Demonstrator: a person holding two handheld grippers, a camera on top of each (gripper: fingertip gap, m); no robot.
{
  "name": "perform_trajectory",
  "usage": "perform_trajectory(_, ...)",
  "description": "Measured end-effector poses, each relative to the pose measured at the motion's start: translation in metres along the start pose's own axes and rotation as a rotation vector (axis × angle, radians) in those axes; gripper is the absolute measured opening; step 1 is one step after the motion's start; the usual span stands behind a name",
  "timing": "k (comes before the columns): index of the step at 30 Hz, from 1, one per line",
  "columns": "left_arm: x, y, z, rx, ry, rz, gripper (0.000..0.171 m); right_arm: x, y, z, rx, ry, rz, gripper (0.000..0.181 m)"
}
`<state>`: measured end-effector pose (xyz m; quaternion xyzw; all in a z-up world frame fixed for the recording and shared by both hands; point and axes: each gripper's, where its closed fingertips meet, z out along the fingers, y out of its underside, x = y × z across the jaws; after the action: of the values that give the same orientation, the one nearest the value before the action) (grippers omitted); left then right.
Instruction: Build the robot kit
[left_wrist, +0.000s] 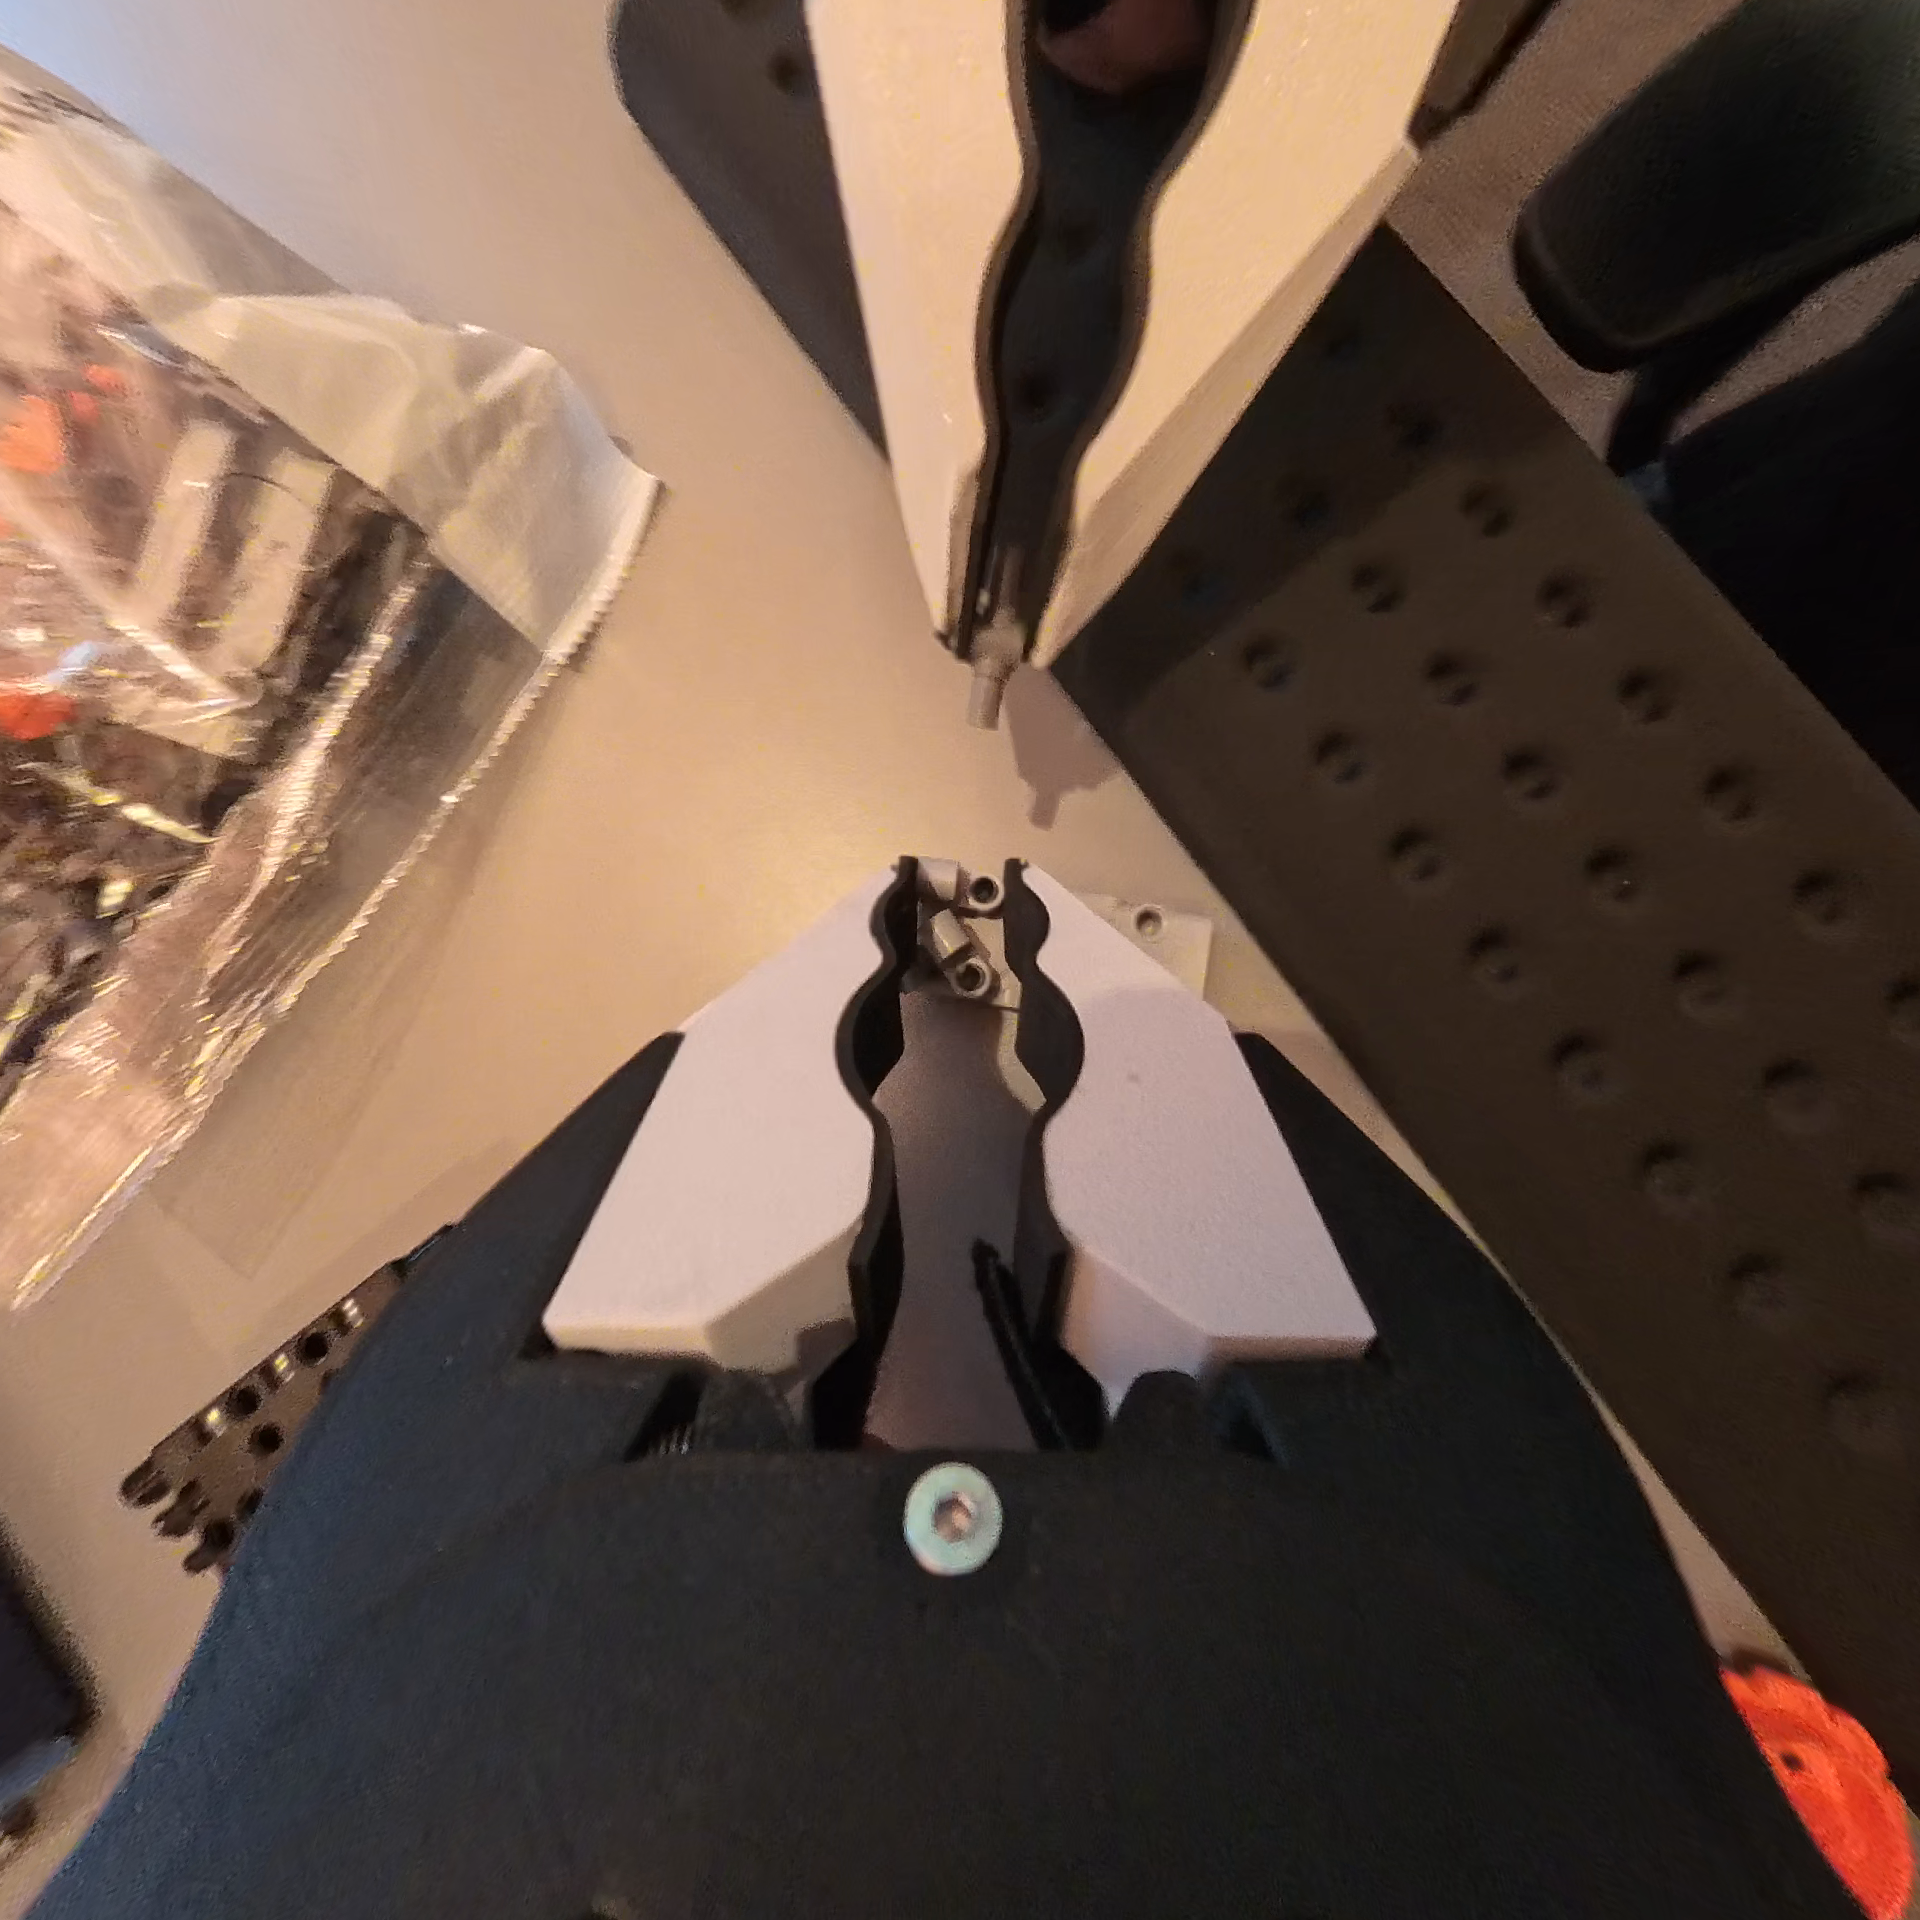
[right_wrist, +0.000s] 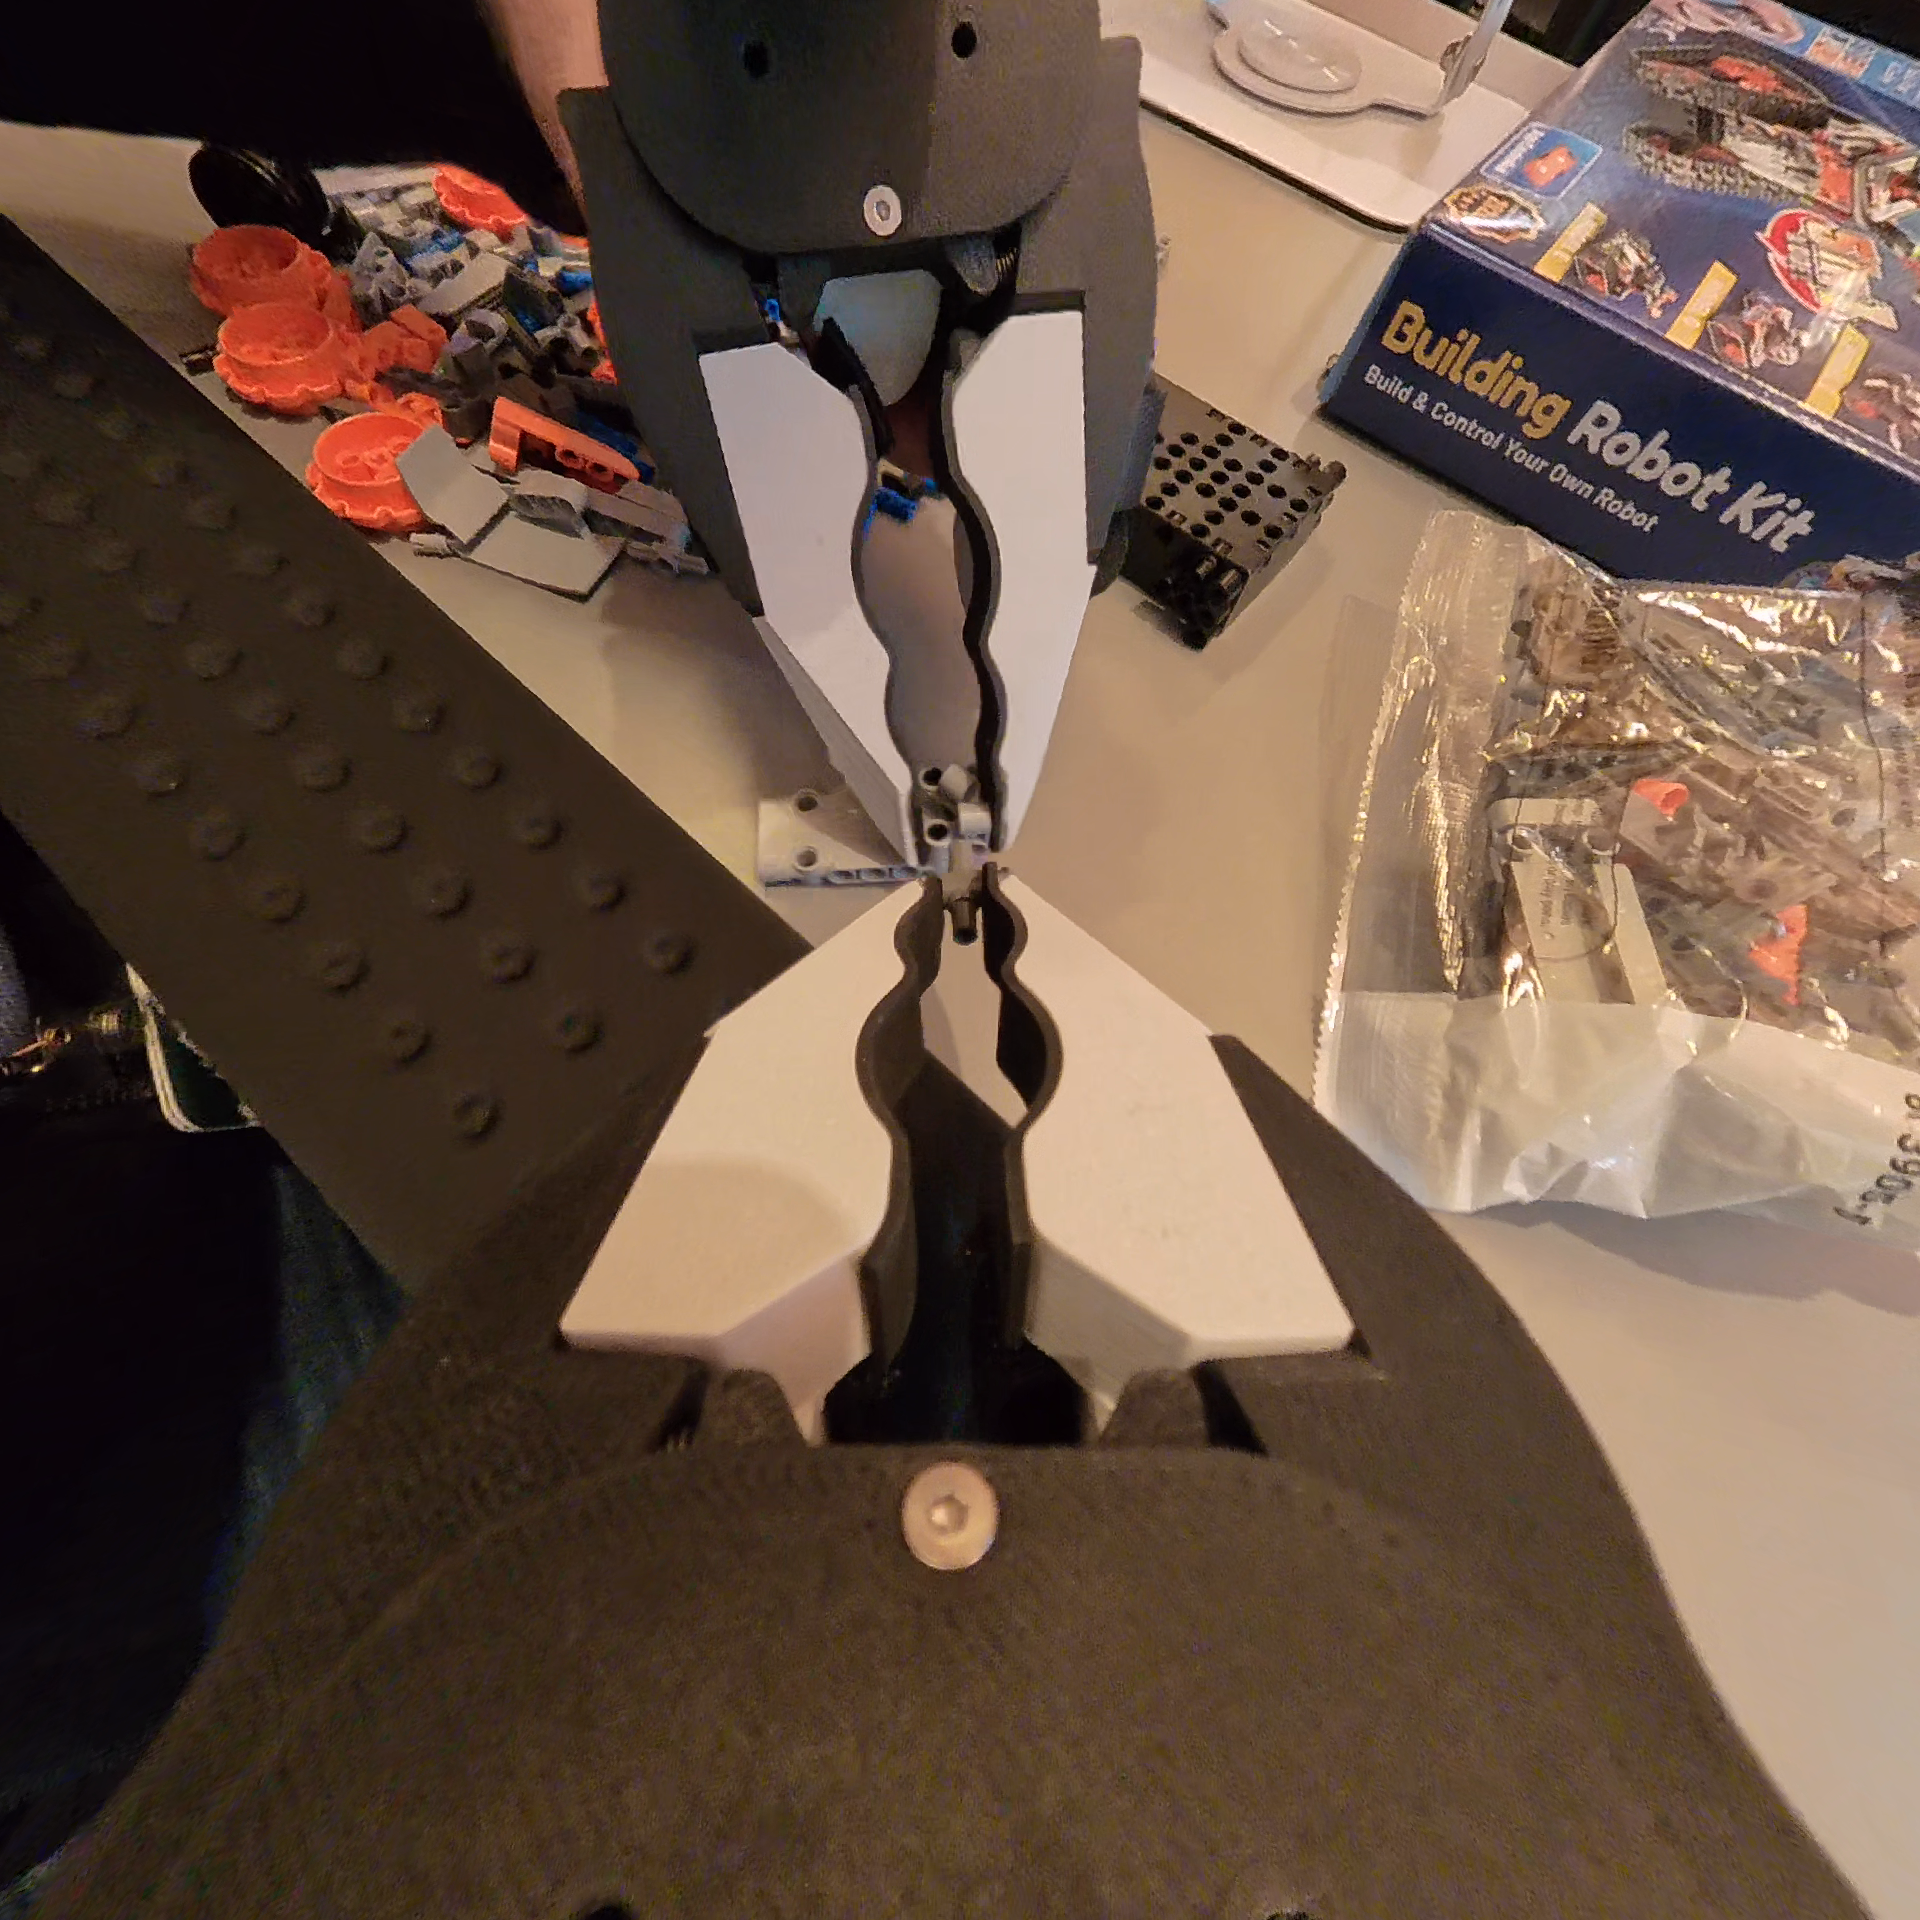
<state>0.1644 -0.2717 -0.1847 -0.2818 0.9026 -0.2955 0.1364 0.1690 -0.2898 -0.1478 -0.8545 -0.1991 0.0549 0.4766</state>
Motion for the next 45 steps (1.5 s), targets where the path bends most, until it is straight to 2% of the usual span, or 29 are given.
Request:
perform_trajectory(8, 0.001, -0.025, -0.028, 0.252, -0.161, -0.059, 0.013, 0.001, -0.014, 0.009, 0.042, -0.024, -0.048, 0.006)
perform_trajectory(14, 0.005, -0.027, -0.033, 0.315, -0.234, -0.071, 0.013, -0.004, -0.019, 0.008, 0.076, -0.029, -0.076, 0.005)
perform_trajectory(19, 0.008, -0.038, -0.044, 0.391, -0.266, -0.044, 0.013, -0.007, -0.031, -0.002, 0.162, -0.087, -0.099, 0.005)
perform_trajectory(29, 0.021, -0.072, -0.084, 0.631, -0.224, -0.06, 0.013, -0.017, -0.069, -0.033, 0.399, -0.257, -0.078, 0.005)
perform_trajectory(45, 0.034, -0.087, -0.098, 0.696, -0.134, -0.045, 0.013, -0.029, -0.083, -0.043, 0.393, -0.335, -0.237, 0.004)
